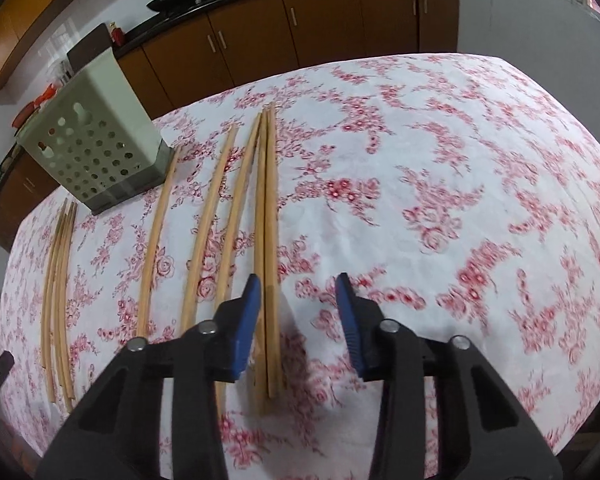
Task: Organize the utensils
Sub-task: 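Lower the left gripper and close it on a bamboo chopstick while the right gripper grasps another chopstick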
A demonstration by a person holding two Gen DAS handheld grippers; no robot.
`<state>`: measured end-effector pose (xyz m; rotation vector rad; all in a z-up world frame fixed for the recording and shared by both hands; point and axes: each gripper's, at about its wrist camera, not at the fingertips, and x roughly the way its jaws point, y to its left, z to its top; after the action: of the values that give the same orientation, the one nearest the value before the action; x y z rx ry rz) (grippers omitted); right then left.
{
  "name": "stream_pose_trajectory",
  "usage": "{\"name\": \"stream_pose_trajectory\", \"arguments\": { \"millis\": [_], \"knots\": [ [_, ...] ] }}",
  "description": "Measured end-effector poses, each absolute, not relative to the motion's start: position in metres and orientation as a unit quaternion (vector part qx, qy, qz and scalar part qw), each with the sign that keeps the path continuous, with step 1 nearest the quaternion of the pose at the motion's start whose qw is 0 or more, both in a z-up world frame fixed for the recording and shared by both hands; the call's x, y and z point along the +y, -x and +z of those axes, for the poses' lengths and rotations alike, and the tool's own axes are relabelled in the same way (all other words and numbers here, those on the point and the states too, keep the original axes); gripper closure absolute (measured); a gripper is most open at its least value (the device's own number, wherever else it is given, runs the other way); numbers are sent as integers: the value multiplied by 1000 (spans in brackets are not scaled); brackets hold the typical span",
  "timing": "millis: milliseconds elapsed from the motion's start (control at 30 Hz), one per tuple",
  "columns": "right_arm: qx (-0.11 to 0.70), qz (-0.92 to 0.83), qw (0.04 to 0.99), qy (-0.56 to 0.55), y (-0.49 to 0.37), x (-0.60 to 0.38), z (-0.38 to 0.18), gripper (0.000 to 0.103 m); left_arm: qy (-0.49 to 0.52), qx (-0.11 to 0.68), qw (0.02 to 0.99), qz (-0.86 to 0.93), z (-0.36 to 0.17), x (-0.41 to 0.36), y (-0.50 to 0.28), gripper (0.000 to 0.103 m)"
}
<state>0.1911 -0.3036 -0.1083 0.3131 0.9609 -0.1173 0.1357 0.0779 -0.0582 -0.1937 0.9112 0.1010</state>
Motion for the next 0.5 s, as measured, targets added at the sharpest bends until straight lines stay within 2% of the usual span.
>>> {"name": "stream_pose_trajectory", "arguments": {
  "millis": [67,167,333,400,500],
  "knots": [
    [464,-56,872,-146,-196,-305,-110,74,94,442,891,44,-61,78,-142,3],
    [463,-54,874,-140,-197,-304,-110,74,96,445,890,37,-64,77,-147,7],
    [462,-47,876,-133,-199,-303,-110,74,98,456,884,29,-71,75,-155,21],
    [461,-48,878,-120,-199,-301,-111,79,97,461,882,27,-73,74,-157,25],
    [458,-54,881,-106,-198,-301,-112,91,94,465,880,20,-76,71,-160,33]
  ]
}}
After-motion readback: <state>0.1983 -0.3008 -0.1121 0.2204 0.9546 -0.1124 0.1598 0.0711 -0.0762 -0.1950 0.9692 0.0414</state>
